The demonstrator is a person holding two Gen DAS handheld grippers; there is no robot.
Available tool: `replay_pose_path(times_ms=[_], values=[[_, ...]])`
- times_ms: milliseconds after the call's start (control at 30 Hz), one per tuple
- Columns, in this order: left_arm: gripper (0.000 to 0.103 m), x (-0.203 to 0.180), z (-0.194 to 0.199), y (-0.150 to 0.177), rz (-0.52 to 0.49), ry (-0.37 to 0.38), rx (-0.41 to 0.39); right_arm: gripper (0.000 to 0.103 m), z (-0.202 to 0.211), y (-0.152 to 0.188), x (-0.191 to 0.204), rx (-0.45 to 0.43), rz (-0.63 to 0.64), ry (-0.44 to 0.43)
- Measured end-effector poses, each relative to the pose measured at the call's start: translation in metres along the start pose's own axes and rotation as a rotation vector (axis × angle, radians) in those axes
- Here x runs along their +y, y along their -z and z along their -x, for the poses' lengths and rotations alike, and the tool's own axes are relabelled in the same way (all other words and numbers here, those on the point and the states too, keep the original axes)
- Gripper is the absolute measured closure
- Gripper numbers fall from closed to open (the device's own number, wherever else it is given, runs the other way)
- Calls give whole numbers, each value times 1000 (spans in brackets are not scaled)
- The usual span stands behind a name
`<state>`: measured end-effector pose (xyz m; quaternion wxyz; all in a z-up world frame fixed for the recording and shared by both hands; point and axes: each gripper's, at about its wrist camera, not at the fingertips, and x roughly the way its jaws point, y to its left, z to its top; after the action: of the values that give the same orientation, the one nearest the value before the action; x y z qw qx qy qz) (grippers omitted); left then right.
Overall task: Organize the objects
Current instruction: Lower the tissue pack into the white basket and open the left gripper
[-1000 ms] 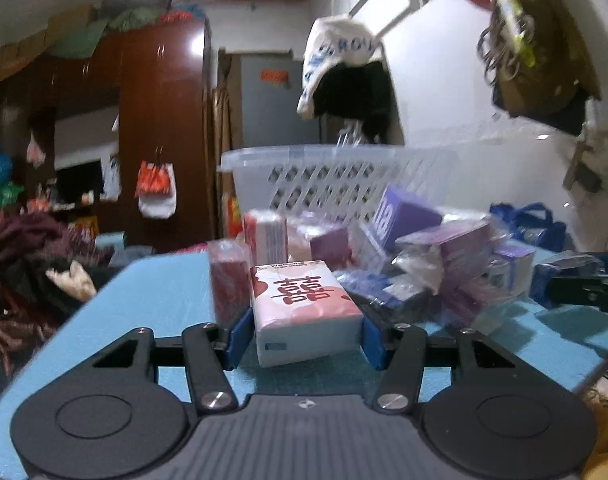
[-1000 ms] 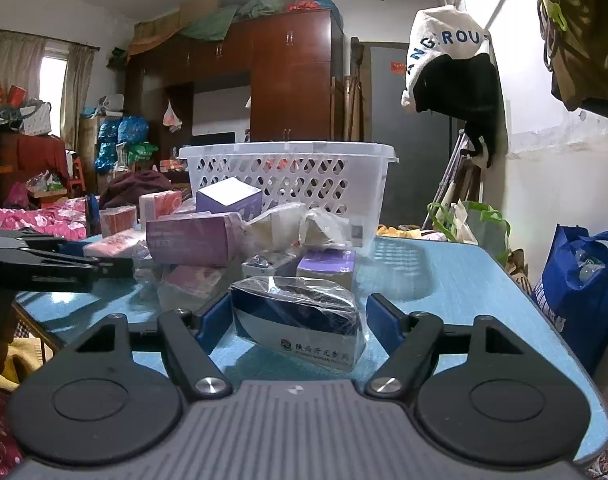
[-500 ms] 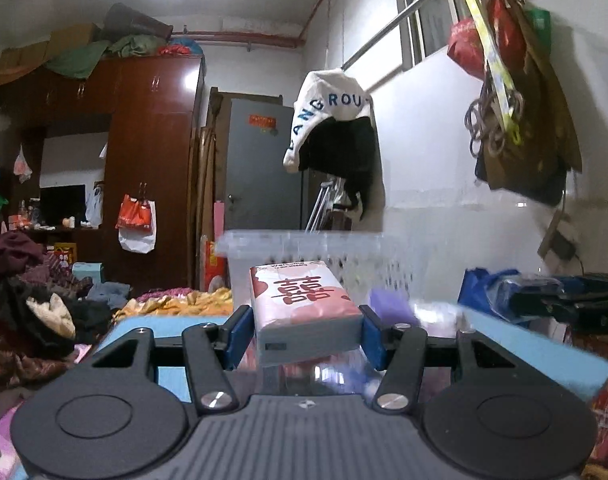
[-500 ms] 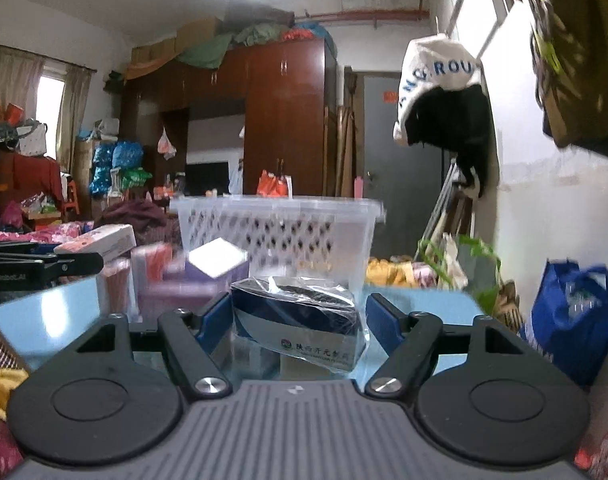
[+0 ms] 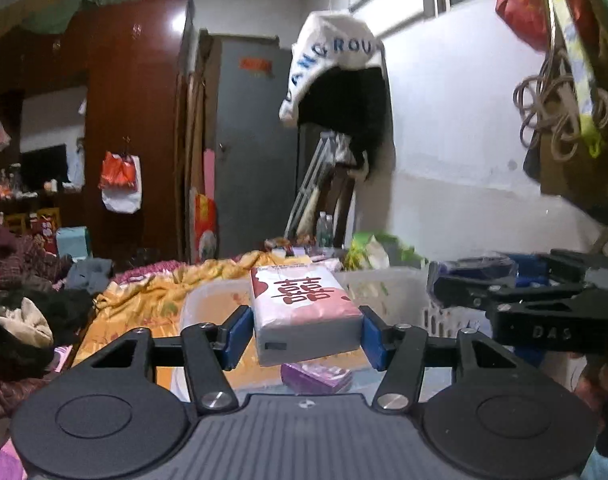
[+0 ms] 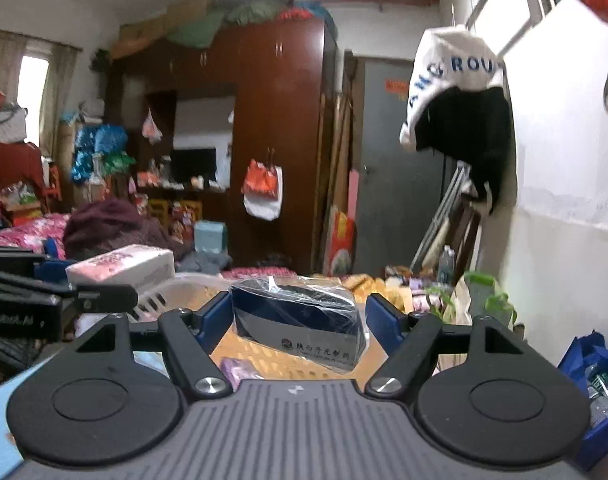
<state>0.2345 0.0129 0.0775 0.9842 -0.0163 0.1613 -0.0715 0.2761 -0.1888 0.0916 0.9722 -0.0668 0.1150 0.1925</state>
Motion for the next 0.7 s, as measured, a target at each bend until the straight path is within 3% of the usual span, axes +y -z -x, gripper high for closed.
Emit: replay_pose_path(times_ms=[33,67,100,267,367,500,633,700], values=[[28,2,-5,1,2,10,10,21,-3,2,-1,7,1,-8],[18,4,-7,4,9,19,14,8,-3,4,-2,12,2,-7],[18,5,-6,8,16,22,9,0,-1,6,-2,10,0,4],[17,9,47,32,11,46,-81,0,38,27,-8,-17,-47,-49],[6,11,91,59,7,63,-136,0,73,63,-18,-36,-100,-63],[5,16,128,103,18,20,-142,0,104,113,-23,15,-107,-21],[5,30,137,134,72,8,-134,0,113,140,-37,78,-192,-127],[5,32,133,136,45,2,-102,8,112,144,-32,85,-151,-128]])
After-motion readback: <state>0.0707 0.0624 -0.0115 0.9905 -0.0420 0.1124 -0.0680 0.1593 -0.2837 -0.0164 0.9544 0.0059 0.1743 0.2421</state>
